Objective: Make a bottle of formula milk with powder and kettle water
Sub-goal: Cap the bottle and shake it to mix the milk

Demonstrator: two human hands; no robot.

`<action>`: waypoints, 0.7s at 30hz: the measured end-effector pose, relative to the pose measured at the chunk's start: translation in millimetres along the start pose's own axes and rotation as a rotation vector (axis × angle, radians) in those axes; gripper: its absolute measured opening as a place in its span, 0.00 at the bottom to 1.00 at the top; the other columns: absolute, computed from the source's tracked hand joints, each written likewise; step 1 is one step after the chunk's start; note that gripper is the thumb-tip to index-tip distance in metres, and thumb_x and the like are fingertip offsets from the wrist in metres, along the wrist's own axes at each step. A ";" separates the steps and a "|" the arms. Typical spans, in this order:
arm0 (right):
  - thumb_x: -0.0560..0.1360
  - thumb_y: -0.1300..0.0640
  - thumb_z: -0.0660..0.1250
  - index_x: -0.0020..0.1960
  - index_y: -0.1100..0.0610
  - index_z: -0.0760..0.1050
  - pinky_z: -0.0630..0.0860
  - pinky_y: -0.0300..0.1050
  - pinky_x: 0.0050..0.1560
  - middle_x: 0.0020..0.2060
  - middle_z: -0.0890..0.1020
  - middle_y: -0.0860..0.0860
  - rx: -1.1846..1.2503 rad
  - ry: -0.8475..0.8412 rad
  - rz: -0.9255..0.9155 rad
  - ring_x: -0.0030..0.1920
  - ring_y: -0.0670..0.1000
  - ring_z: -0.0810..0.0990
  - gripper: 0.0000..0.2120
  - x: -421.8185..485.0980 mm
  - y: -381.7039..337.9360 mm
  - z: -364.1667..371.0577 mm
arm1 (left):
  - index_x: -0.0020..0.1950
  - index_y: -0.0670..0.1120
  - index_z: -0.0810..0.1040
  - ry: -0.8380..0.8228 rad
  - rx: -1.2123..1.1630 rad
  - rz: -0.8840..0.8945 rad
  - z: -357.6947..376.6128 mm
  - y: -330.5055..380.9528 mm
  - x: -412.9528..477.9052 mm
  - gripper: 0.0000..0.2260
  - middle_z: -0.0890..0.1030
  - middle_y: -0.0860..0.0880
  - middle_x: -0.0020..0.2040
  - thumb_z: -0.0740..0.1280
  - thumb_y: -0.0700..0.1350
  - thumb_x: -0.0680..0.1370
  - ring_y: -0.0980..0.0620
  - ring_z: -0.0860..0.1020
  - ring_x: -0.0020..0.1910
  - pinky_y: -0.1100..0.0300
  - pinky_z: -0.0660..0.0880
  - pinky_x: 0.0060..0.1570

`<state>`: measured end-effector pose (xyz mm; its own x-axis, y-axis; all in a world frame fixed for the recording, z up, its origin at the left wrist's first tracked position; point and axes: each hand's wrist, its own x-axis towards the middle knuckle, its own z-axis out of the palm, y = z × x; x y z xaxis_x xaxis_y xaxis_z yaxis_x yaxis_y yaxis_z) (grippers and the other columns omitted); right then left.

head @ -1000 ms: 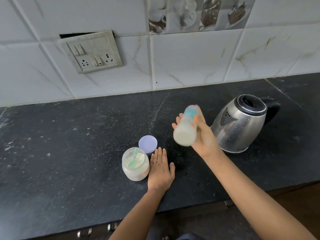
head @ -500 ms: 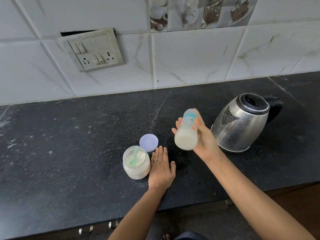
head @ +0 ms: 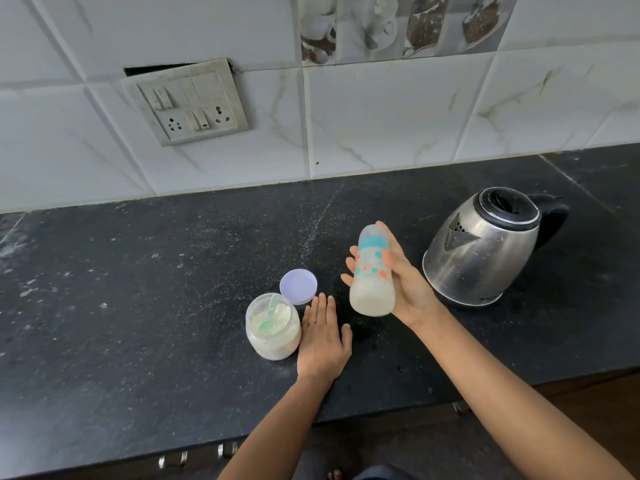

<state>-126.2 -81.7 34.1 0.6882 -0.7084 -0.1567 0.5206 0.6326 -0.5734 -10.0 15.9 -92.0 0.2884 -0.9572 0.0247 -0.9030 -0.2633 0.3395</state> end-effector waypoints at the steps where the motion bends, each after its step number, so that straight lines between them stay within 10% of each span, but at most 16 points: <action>1: 0.54 0.58 0.85 0.68 0.50 0.68 0.80 0.61 0.47 0.52 0.79 0.61 0.014 0.027 -0.012 0.51 0.60 0.83 0.46 1.0 0.3 -1.5 | 0.78 0.40 0.53 -0.003 0.001 -0.001 -0.4 0.4 -0.4 0.32 0.53 0.42 0.79 0.42 0.56 0.78 0.48 0.48 0.78 0.58 0.36 0.72; 9: 0.77 0.57 0.67 0.70 0.60 0.65 0.80 0.63 0.36 0.64 0.71 0.65 0.308 0.334 0.103 0.60 0.66 0.74 0.24 13.2 -12.1 3.3 | 0.79 0.41 0.52 -0.012 0.002 -0.005 -1.9 1.6 -1.7 0.32 0.51 0.43 0.79 0.41 0.56 0.78 0.49 0.46 0.78 0.57 0.36 0.73; 21: 0.77 0.58 0.66 0.70 0.58 0.65 0.80 0.67 0.39 0.64 0.72 0.64 0.301 0.404 0.090 0.59 0.66 0.75 0.23 17.3 -19.8 1.7 | 0.79 0.41 0.51 -0.015 0.020 -0.002 0.1 0.8 -0.4 0.35 0.51 0.43 0.79 0.37 0.57 0.76 0.49 0.46 0.78 0.56 0.39 0.75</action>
<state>-123.8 -105.9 44.1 0.5175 -0.6736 -0.5277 0.6314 0.7168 -0.2958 -11.0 16.1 -91.9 0.2857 -0.9583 0.0097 -0.9087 -0.2677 0.3204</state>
